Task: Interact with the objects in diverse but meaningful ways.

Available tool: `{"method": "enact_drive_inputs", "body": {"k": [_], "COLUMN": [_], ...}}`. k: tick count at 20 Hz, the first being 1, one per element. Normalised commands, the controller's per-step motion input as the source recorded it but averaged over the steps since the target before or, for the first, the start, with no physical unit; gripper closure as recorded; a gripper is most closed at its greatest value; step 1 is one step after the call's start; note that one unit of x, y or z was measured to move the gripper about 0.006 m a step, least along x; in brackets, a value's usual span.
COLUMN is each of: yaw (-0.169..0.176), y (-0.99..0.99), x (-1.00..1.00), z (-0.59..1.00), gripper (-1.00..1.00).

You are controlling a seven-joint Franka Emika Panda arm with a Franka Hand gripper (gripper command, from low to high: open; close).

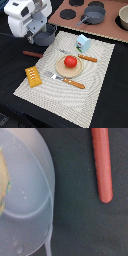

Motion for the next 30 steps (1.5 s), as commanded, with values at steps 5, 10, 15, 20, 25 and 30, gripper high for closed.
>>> {"method": "enact_drive_inputs", "body": {"k": [5, 10, 15, 20, 25, 30], "yaw": [0.0, 0.0, 0.005, 0.012, 0.01, 0.017], "y": [0.11, 0.03, 0.03, 0.04, 0.07, 0.1], "x": [-0.18, -0.25, -0.32, -0.36, -0.3, -0.25], "z": [-0.25, -0.36, -0.43, -0.45, -0.4, -0.37], "gripper": [-1.0, -1.0, -1.0, -1.0, -1.0, -1.0]}}
